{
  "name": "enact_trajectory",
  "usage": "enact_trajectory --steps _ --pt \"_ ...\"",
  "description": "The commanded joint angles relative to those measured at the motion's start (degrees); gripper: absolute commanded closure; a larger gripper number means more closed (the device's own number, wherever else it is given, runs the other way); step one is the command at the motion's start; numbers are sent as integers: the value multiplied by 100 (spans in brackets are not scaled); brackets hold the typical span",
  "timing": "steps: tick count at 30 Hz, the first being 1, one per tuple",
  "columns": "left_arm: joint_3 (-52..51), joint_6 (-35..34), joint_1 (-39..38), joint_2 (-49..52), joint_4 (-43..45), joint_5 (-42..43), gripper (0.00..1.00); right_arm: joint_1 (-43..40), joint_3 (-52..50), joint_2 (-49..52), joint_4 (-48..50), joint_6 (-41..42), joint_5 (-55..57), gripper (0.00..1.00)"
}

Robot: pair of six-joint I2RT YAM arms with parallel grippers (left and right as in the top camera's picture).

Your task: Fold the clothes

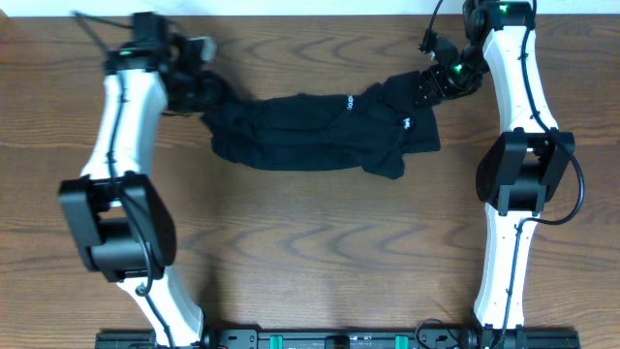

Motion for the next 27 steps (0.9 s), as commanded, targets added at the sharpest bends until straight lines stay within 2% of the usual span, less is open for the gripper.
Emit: enact_trajectory --steps 1,5,12,18,19,20,22,23,25,27 --pt "42 -229 -505 116 208 87 94 15 0 -26 -7 24 -61 34" --pt "42 -448 -992 149 474 -205 94 15 -2 -26 -11 24 -61 34" --pt "-4 -446 -1558 151 535 -925 94 15 -2 -26 -63 22 -61 33" --pt "-4 -463 -1731 227 560 -944 94 13 0 -26 -70 22 -61 32" --pt "-4 -463 -1762 247 557 -944 91 13 0 -26 -70 22 -61 32" --pt "-4 -461 -1792 262 555 -942 76 15 0 -26 -70 22 -61 32" --pt "-4 -461 -1873 299 557 -942 39 15 -2 -26 -70 22 -63 31" --pt "-4 -459 -1917 308 555 -944 31 15 0 -26 -70 22 -61 31" --pt "-4 -374 -1980 310 551 -953 23 15 0 -26 -70 24 -61 32" --pt "0 -22 -1985 293 455 -1174 8 13 0 -26 -72 24 -61 31"
